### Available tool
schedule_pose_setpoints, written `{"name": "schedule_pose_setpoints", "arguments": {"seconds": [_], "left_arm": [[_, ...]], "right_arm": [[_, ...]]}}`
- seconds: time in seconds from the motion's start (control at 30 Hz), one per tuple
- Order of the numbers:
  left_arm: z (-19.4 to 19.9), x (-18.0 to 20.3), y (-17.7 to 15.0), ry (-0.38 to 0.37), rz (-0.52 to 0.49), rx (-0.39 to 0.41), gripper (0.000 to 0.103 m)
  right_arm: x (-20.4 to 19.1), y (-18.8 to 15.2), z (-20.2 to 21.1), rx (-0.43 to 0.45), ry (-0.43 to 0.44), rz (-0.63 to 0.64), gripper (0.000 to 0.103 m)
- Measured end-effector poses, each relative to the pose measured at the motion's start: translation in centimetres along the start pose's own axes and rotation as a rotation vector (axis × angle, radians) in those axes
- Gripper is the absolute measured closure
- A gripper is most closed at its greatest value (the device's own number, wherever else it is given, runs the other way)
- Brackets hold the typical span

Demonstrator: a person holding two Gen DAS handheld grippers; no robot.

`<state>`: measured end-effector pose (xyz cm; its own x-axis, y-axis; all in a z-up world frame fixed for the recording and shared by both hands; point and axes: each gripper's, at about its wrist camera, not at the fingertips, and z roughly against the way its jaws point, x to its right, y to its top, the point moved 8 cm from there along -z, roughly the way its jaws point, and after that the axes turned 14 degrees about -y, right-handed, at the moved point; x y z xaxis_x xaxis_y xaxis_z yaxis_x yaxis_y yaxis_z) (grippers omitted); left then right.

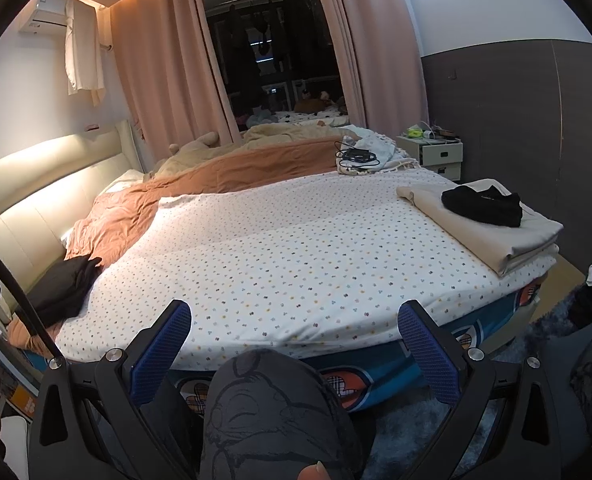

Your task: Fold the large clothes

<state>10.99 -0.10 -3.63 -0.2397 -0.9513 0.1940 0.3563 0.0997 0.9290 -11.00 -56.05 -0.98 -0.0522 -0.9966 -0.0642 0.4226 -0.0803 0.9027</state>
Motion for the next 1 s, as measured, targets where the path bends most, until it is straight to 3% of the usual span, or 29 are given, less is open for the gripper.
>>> {"name": "schedule_pose_setpoints", "arguments": {"seconds": [1.0], "left_arm": [[1.1, -0.2, 0.1, 0.005, 0.006, 0.024, 0.0]], "right_arm": [[0.3, -0.1, 0.4, 0.013, 0.008, 0.016, 0.0]]}}
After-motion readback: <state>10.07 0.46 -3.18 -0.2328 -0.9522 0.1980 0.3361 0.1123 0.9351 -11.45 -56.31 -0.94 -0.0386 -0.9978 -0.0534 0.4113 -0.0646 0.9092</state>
